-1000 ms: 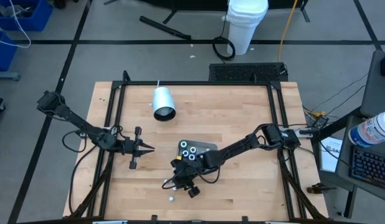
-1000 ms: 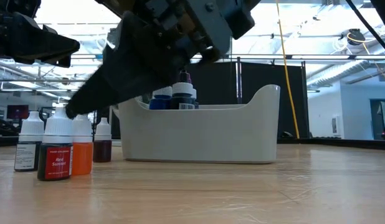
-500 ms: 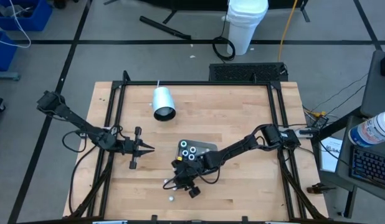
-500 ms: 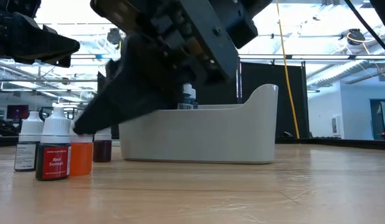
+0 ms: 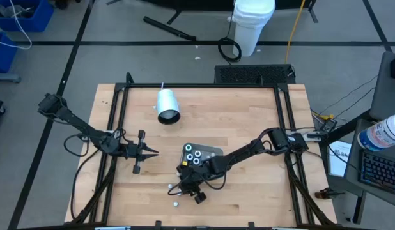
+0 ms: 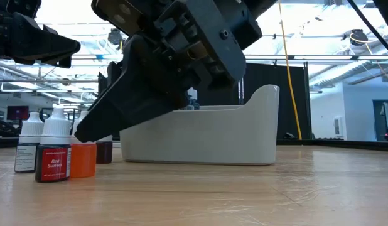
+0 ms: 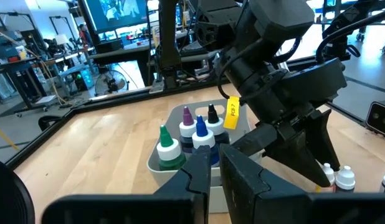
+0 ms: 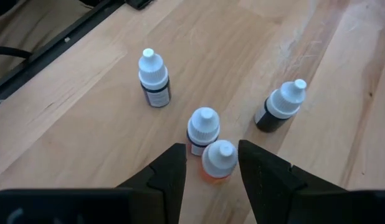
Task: Pick & Place food coloring
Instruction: Put the black food coloring bottle into the gray bin
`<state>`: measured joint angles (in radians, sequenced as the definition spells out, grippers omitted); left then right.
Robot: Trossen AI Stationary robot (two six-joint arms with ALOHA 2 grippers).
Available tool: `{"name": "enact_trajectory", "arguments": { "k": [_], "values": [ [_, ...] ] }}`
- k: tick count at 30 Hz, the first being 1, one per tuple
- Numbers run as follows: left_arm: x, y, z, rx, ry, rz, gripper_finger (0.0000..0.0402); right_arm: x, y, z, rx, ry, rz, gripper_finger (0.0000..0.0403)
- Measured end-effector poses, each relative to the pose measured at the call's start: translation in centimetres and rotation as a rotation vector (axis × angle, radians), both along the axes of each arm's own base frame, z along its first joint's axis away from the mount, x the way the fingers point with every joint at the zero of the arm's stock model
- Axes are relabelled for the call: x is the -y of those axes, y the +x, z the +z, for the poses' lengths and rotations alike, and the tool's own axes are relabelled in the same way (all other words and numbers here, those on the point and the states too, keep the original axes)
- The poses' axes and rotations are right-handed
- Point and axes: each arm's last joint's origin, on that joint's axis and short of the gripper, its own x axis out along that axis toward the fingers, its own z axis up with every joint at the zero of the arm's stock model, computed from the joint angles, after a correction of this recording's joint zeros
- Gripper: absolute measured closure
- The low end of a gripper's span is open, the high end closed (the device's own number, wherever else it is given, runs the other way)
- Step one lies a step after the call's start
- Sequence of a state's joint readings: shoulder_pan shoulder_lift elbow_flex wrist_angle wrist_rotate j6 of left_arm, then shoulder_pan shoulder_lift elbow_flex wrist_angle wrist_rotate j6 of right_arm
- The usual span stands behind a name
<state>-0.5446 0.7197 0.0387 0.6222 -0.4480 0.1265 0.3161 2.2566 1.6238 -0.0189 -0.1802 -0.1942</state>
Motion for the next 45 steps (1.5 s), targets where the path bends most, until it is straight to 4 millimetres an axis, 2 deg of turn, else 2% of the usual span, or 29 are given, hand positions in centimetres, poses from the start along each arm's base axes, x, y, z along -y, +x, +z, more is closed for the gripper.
{"name": "enact_trajectory", "arguments": {
  "k": [38,45],
  "values": [
    [0.0,0.0,0.0,0.0,0.0,0.0,0.036,-0.67,0.03,0.3,0.026,0.03,0.0,0.0264],
    [0.0,0.0,0.0,0.0,0.0,0.0,0.036,-0.66,0.03,0.3,0.025,0.03,-0.002,0.0296]
  ]
}}
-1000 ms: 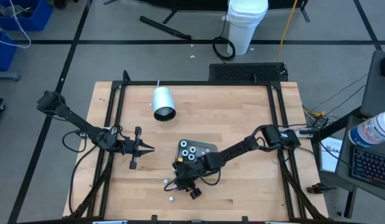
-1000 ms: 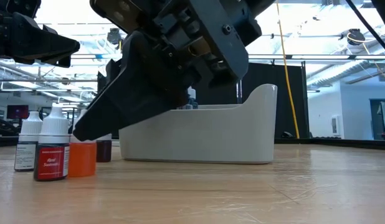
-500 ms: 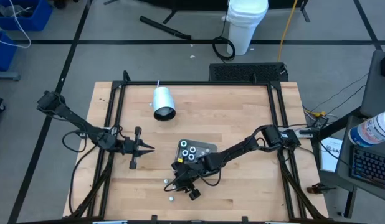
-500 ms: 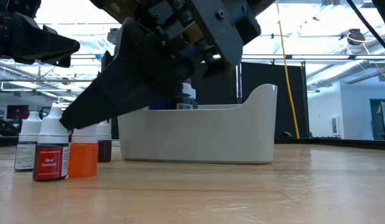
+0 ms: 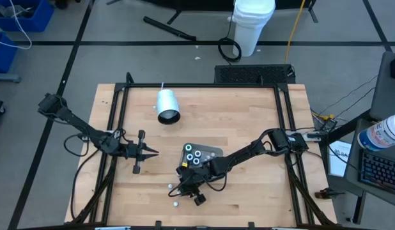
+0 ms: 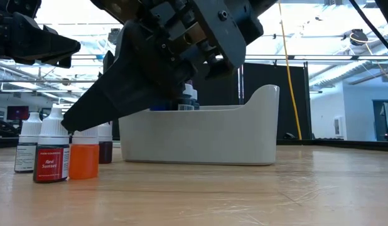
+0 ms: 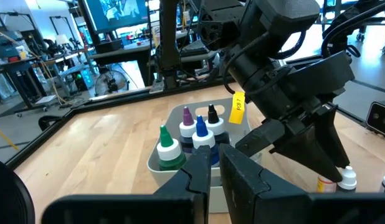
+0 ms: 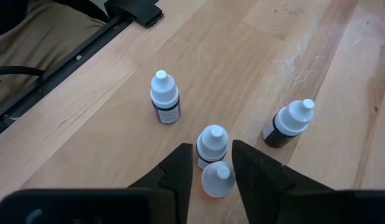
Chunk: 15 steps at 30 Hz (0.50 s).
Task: Pick & Place food coloring
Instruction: Put the black food coloring bottle into the gray bin
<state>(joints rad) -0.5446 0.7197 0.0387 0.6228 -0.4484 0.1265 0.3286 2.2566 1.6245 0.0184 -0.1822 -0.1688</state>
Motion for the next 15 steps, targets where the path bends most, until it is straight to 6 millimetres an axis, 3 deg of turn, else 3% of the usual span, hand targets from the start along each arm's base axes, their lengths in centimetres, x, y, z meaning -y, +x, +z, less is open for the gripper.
{"name": "enact_trajectory", "arguments": {
  "k": [15],
  "values": [
    [0.0,0.0,0.0,0.0,-0.001,0.0,0.036,0.0,0.01,0.03,-0.007,0.011,-0.013,0.0351]
  ]
}}
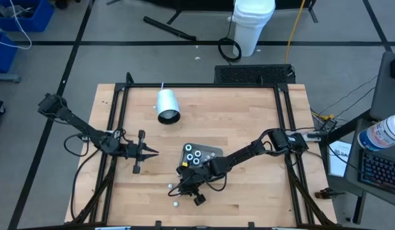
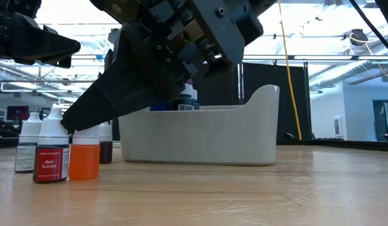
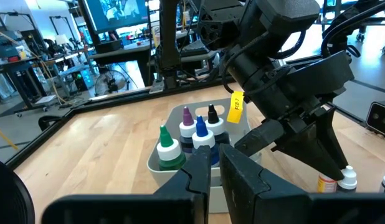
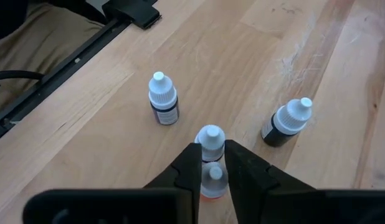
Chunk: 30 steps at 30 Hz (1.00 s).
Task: Pick & Place food coloring
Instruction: Put the black food coloring bottle into the gray bin
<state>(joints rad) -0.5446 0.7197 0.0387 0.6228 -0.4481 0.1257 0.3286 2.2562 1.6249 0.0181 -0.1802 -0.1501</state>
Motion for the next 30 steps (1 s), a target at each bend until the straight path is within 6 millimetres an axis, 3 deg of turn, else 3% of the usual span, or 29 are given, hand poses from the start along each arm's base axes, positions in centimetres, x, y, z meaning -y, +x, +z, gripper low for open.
{"name": "enact_trajectory", "arguments": {
  "k": [30],
  "values": [
    [0.0,-0.01,-0.09,-0.007,0.004,-0.001,0.036,0.02,-0.54,0.58,-0.044,-0.026,-0.054,0.0349]
  ]
}}
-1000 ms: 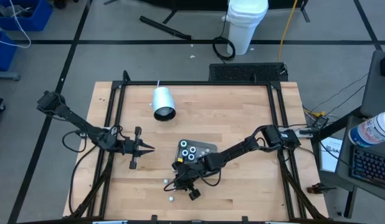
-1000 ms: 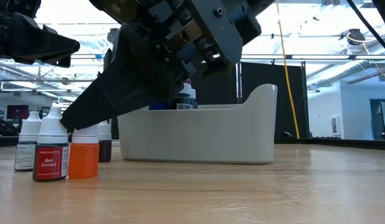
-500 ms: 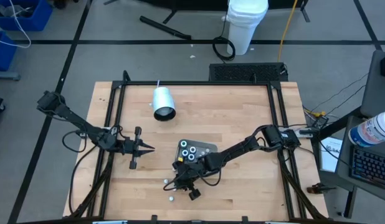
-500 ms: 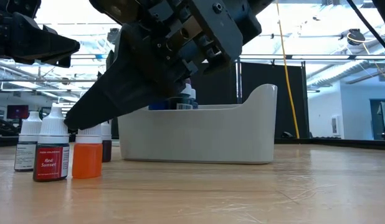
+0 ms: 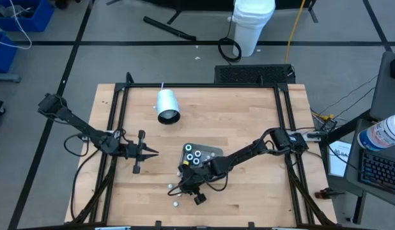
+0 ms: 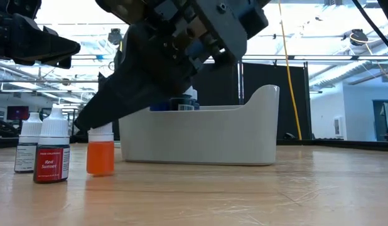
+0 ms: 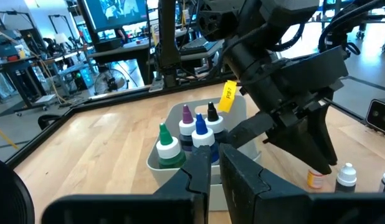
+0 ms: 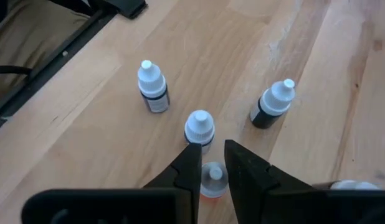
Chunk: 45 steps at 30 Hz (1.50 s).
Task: Pick & Place food coloring
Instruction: Put the black food coloring bottle into the gray bin
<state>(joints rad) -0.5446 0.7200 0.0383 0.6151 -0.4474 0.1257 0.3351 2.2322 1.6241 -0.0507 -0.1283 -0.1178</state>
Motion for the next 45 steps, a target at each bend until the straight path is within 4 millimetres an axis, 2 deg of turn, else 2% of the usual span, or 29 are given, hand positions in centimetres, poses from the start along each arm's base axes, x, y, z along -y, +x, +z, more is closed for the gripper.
{"name": "enact_trajectory", "arguments": {
  "k": [6,17,35,41,45],
  "values": [
    [0.0,0.0,0.0,0.0,0.0,0.0,0.036,-0.3,-0.3,0.7,0.007,0.002,0.007,0.0349],
    [0.0,0.0,0.0,0.001,-0.005,0.001,0.036,-1.0,-3.1,6.8,0.04,-0.126,-0.123,0.0349],
    [0.0,0.0,0.0,-0.002,-0.026,0.001,0.036,-1.9,-6.8,13.5,0.125,-0.12,-0.124,0.0352],
    [0.0,0.0,0.0,-0.002,-0.026,0.001,0.036,-1.8,-7.7,14.7,0.099,-0.035,-0.082,0.0348],
    [0.0,0.0,0.0,-0.002,-0.026,0.002,0.036,-2.1,-7.8,14.8,0.093,-0.009,-0.049,0.0351]
  ]
}}
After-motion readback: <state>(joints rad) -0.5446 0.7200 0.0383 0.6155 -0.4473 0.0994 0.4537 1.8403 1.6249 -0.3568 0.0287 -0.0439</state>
